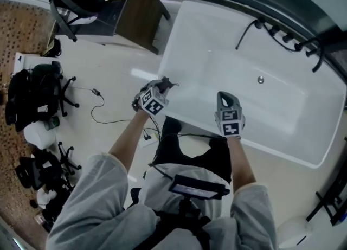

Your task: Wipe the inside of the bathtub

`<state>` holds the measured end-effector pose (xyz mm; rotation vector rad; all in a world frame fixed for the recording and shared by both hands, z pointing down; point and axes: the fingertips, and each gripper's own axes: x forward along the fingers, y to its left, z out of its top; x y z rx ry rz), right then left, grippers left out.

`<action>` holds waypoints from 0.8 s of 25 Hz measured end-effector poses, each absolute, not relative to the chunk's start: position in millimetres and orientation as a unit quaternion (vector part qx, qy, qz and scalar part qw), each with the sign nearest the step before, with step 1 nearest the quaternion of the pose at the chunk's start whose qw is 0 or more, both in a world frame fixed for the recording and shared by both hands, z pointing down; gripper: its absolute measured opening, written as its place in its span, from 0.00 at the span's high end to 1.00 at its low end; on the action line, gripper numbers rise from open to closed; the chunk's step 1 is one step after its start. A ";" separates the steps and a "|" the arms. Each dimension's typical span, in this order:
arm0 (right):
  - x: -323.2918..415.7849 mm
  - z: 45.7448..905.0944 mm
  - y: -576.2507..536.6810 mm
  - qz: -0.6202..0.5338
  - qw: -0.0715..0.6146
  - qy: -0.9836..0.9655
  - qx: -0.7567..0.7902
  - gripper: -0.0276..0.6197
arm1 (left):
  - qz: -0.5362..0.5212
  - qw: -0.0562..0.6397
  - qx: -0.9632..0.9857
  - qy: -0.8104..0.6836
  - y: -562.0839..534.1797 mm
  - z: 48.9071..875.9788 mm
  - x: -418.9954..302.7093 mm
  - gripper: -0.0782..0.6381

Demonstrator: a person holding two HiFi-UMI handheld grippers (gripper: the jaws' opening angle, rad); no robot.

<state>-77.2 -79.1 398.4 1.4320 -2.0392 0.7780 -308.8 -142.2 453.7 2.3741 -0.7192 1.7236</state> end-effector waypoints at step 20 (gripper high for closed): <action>-10.6 232.4 24.5 0.259 0.142 -0.809 0.509 0.95 | 0.217 0.103 0.838 -0.490 -32.5 165.4 -239.1 0.75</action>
